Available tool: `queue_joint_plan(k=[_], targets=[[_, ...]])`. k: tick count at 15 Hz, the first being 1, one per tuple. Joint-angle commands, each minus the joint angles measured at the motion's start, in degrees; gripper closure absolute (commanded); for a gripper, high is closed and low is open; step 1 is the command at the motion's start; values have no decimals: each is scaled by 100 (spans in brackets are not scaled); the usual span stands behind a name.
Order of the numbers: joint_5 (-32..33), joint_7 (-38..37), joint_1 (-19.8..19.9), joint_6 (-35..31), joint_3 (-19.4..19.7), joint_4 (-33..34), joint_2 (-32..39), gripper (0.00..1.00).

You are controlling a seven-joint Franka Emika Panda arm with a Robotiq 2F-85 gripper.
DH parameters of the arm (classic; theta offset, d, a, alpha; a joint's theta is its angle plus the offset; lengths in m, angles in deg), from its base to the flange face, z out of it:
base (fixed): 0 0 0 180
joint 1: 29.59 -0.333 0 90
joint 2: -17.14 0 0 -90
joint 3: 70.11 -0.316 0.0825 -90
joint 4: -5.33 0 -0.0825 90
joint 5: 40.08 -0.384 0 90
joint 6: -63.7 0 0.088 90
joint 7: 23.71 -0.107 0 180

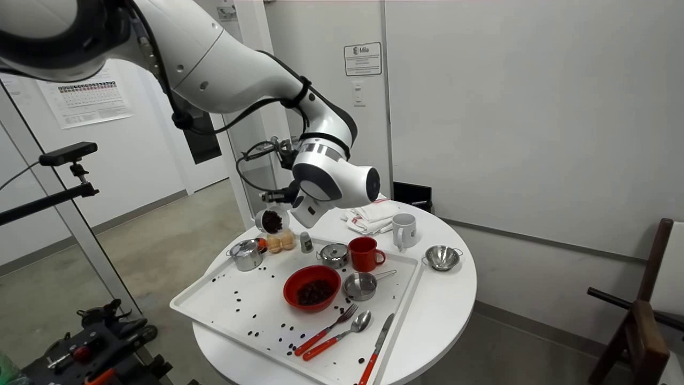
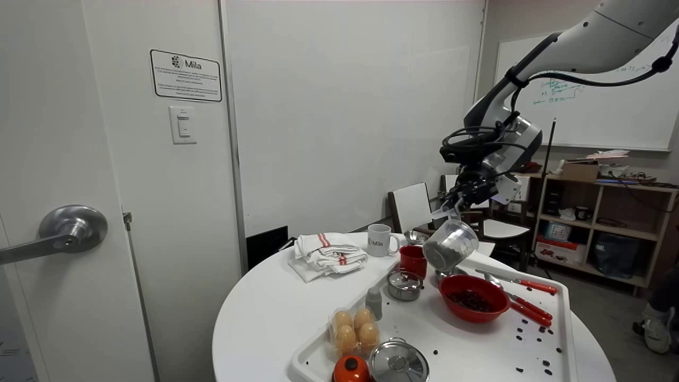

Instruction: Move some of the objects from the measuring cup slightly into the red bowl

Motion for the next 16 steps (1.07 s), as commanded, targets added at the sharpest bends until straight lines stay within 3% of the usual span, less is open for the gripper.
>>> queue_joint_plan(k=[1, 3, 4, 10, 11, 16], targets=[[-221, -254, -140, -258, 107, -218, -161, 90], [-233, -333, -164, -384, 112, -249, -173, 90], [-116, -190, -97, -217, 86, -44, 9, 73], [-125, -247, -118, -298, 91, -62, 5, 73], [-125, -248, -118, -298, 92, -63, 3, 89], [-152, -413, -131, -629, 119, 254, 203, 89]])
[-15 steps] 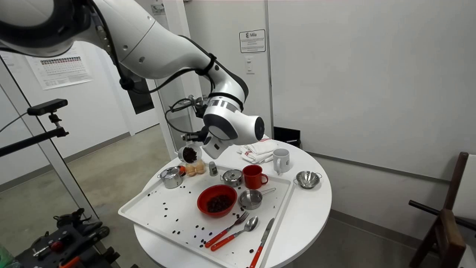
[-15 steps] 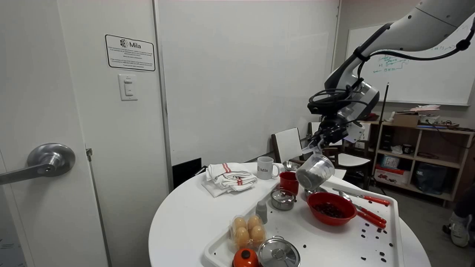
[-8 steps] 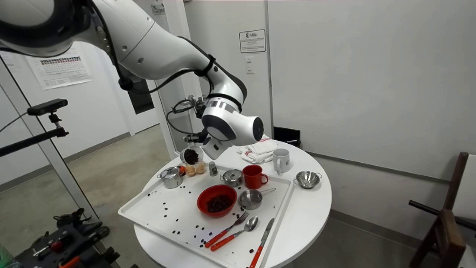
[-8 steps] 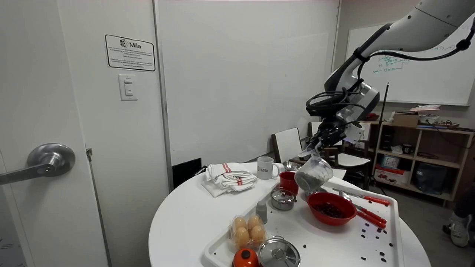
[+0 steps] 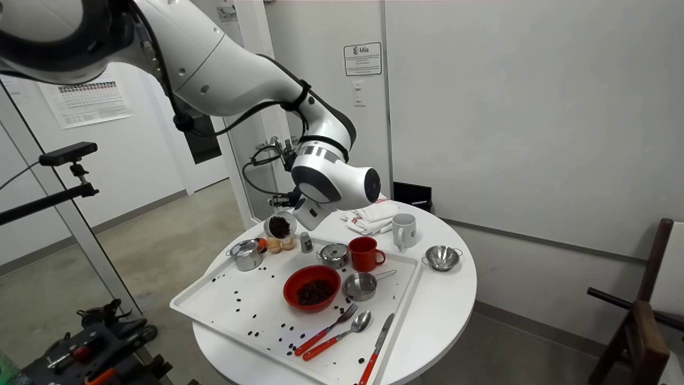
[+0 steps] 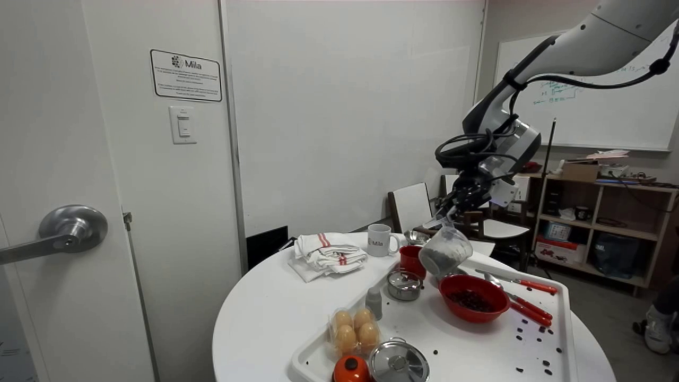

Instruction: Move some of the objects from the measuring cup slightly into the red bowl

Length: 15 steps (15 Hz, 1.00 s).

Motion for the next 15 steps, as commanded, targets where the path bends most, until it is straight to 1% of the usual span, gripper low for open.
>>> queue_joint_plan(k=[1, 8, 11, 15], targets=[[-53, -171, -35, -131, 94, 289, 157, 89], [-120, -411, 302, -75, 216, 617, 316, 89], [-219, -546, 473, 40, 179, 700, 394, 89], [-680, -815, 661, 212, 97, 707, 528, 89]])
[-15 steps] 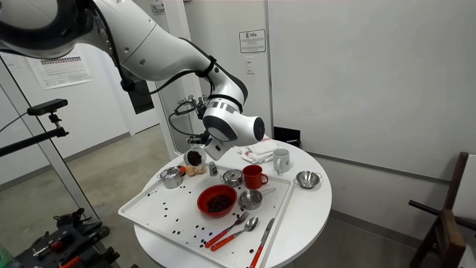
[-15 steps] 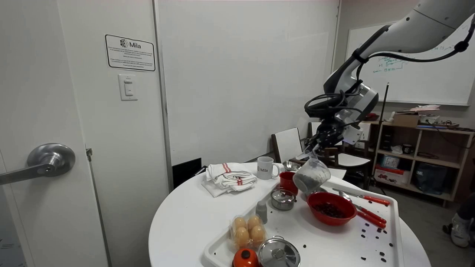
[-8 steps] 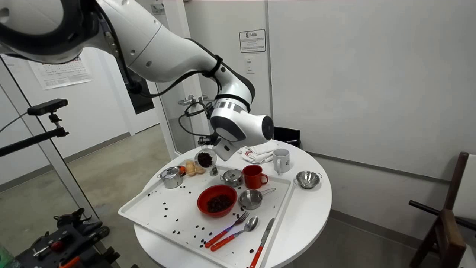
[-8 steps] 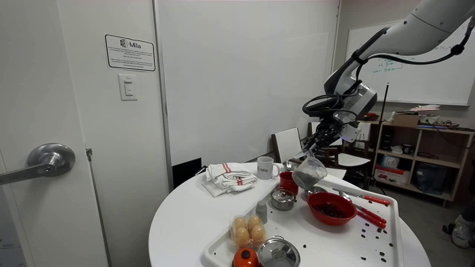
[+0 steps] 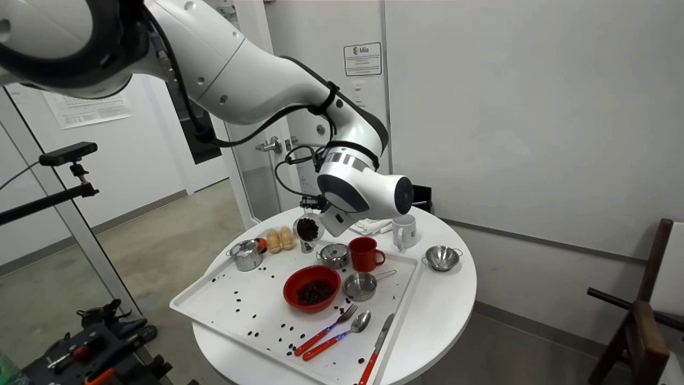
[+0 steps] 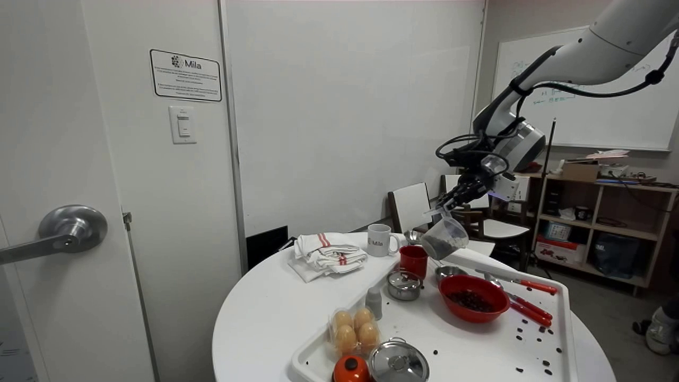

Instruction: Move some of the objects from the measuring cup slightly into the red bowl

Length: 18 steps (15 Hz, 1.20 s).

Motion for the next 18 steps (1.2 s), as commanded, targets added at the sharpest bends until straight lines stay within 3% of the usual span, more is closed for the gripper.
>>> queue_joint_plan(k=[1, 10, 18], targets=[[-506, -309, 183, 268, -102, 134, 181, 89], [-1220, -123, 288, 655, -100, -156, 199, 89], [-1162, 953, 273, 980, -15, -473, 11, 89]])
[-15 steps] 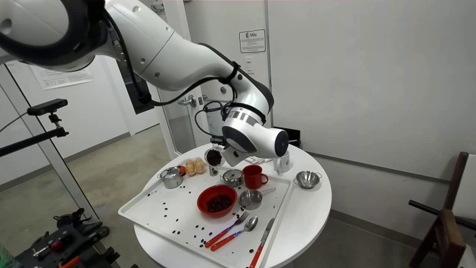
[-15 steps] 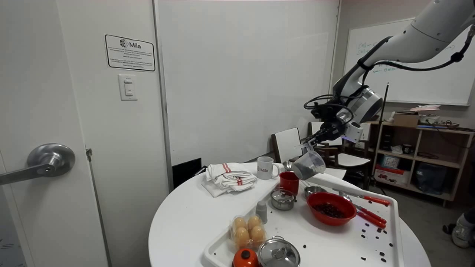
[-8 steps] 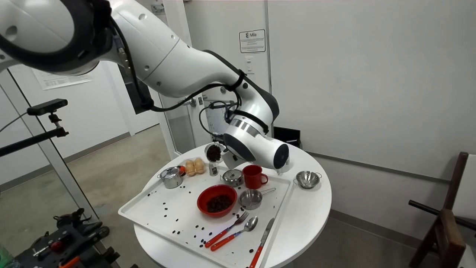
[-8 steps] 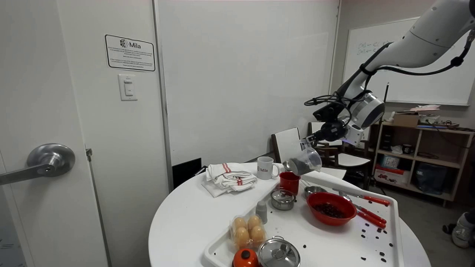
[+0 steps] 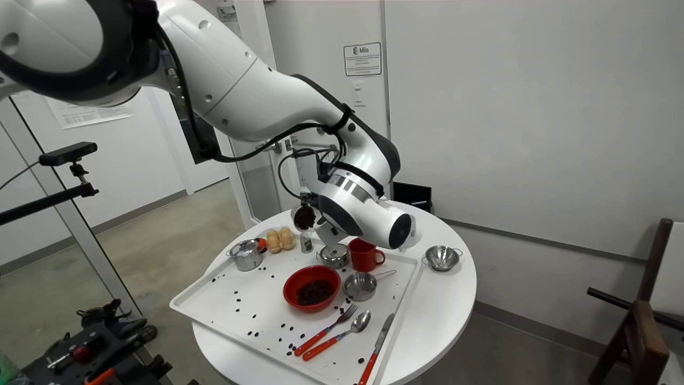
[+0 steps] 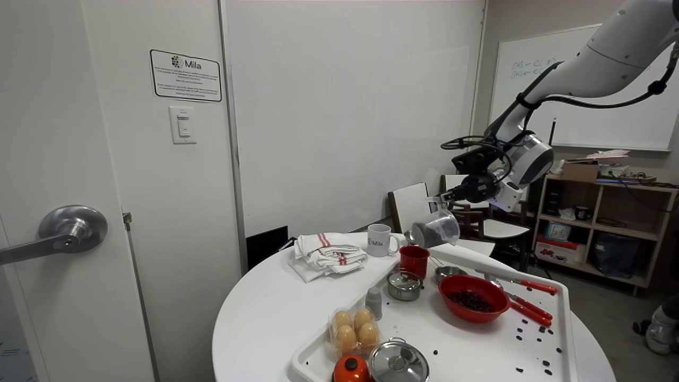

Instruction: Move some of the objects from the measuring cup slightly into the red bowl

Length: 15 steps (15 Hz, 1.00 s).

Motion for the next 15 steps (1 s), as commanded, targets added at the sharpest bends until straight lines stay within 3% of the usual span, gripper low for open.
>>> queue_joint_plan(k=[1, 8, 15], targets=[[37, 572, 43, 342, 58, -265, -203, 89], [146, 1084, 209, 1429, 155, -286, -163, 89], [120, 1062, 249, 2019, 268, -244, -97, 89]])
